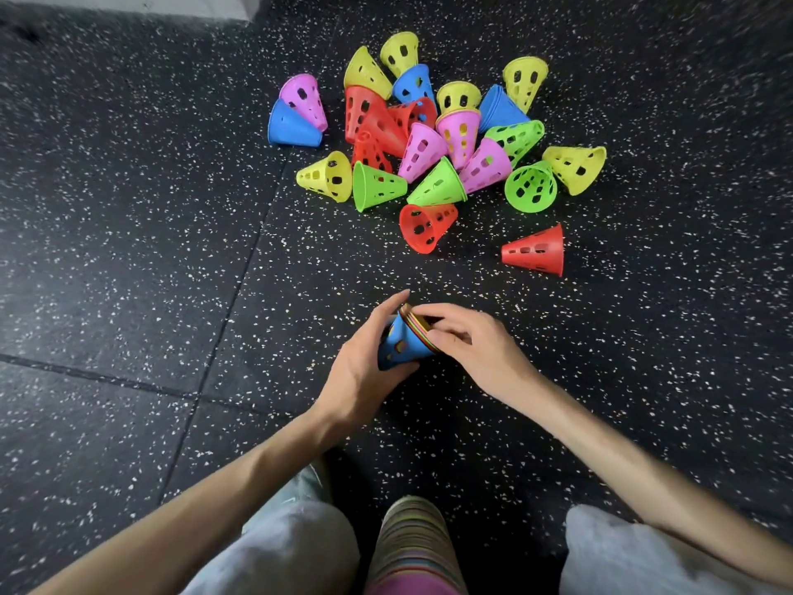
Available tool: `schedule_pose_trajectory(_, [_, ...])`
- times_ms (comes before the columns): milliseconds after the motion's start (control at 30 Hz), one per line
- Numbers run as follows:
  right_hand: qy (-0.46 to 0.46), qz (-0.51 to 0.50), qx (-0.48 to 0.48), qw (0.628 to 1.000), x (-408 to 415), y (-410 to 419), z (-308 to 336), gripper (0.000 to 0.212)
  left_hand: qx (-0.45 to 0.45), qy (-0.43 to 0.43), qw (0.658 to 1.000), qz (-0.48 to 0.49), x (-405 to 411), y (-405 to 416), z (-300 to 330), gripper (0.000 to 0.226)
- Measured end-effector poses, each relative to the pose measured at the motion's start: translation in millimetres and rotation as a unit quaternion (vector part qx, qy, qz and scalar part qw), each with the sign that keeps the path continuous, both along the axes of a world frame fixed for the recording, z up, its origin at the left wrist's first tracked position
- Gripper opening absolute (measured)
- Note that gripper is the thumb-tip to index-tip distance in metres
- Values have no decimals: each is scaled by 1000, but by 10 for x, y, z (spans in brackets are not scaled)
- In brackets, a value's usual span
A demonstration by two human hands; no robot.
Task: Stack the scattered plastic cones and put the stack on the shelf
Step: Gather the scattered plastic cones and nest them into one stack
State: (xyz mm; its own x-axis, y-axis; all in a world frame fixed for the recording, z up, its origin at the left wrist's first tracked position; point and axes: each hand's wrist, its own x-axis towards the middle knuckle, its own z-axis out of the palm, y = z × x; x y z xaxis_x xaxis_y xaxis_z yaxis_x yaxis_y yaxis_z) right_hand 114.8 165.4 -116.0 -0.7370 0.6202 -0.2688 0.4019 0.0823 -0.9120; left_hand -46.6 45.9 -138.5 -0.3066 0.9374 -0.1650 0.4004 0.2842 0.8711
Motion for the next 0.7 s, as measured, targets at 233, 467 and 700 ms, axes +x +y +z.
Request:
schedule_pose_trajectory(233, [-21, 9, 73, 997, -33, 442, 185, 33, 30, 48, 998, -31, -114, 333, 87, 79])
schedule_pose_trajectory(467, [-51, -109, 193, 974, 45, 1240, 487, 31, 26, -5, 999, 21, -161, 411, 106, 77])
schedule_pose_trajectory(700, [-85, -96, 248, 960, -64, 1983, 616, 37, 26, -52, 998, 4, -267, 511, 175, 79])
